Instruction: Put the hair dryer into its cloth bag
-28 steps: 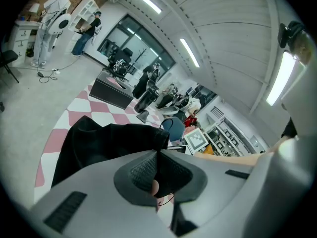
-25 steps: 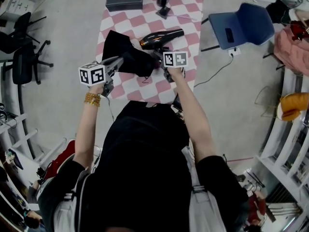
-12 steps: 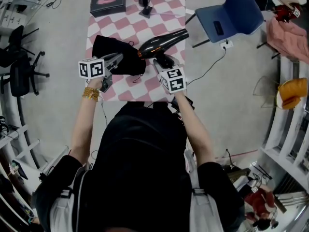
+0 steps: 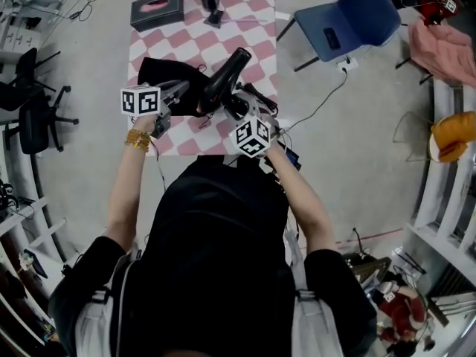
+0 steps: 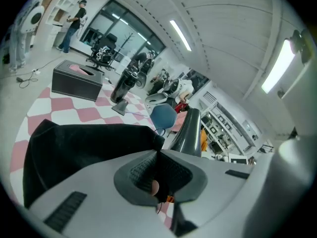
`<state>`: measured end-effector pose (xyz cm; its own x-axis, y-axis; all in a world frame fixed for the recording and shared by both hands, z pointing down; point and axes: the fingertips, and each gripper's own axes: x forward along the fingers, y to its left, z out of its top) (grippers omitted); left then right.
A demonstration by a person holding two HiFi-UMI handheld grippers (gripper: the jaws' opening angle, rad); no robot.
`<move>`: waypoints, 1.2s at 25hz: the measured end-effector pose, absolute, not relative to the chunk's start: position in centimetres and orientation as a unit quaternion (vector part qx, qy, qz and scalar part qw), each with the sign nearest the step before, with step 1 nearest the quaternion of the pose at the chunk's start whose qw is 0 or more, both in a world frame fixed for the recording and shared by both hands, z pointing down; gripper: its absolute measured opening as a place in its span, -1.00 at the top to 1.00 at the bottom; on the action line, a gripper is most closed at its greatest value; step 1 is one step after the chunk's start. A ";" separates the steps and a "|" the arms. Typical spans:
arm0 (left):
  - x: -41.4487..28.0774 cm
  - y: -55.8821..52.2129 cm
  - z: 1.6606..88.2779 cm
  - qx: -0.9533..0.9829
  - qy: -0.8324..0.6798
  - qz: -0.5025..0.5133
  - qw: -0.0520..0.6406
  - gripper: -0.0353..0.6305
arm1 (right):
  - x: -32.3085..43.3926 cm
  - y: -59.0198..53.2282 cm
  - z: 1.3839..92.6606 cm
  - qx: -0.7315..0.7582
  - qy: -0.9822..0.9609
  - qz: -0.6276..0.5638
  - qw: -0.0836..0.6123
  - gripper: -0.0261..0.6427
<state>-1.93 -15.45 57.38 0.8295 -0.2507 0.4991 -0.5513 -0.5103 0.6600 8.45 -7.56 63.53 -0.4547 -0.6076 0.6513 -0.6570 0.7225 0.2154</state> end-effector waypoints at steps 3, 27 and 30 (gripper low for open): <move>-2.0 -14.7 57.9 0.864 -0.209 0.233 0.394 0.82 | 8.6 -5.6 64.3 0.298 -0.867 -0.010 0.400 0.36; 3.3 -5.8 57.0 0.876 0.018 0.419 0.239 0.82 | 6.2 1.3 69.6 -0.004 -0.856 -0.006 0.516 0.36; 4.1 -5.3 57.5 0.879 -0.002 0.417 0.233 0.82 | 5.3 0.1 69.7 0.042 -0.868 0.044 0.493 0.36</move>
<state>4.09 -5.27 57.53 0.6519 0.1902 0.7341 -0.1982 -0.8916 0.4070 5.31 0.05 69.68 -0.5104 -0.0302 0.8594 -0.1163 0.9926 -0.0342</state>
